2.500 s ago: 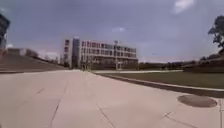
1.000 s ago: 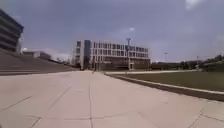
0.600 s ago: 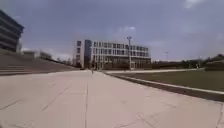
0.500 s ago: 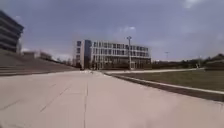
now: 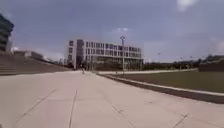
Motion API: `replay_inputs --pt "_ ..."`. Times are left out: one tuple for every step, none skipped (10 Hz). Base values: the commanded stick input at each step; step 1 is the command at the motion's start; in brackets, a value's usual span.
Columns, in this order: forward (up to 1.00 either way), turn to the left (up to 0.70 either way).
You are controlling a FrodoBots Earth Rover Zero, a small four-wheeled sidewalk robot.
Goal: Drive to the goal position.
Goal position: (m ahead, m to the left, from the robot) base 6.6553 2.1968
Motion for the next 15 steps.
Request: replay_inputs --pt "0.7 0.0" --pt "0.7 0.0" --pt "0.7 0.0" --pt "0.7 0.0" --pt "0.7 0.0" --pt "0.7 0.0" --pt "0.7 0.0" --pt "0.7 0.0" --pt "0.7 0.0" --pt "0.7 0.0" --pt "0.7 0.0" --pt "0.7 0.0" --pt "0.7 0.0" --pt "0.7 0.0" --pt "0.7 0.0"
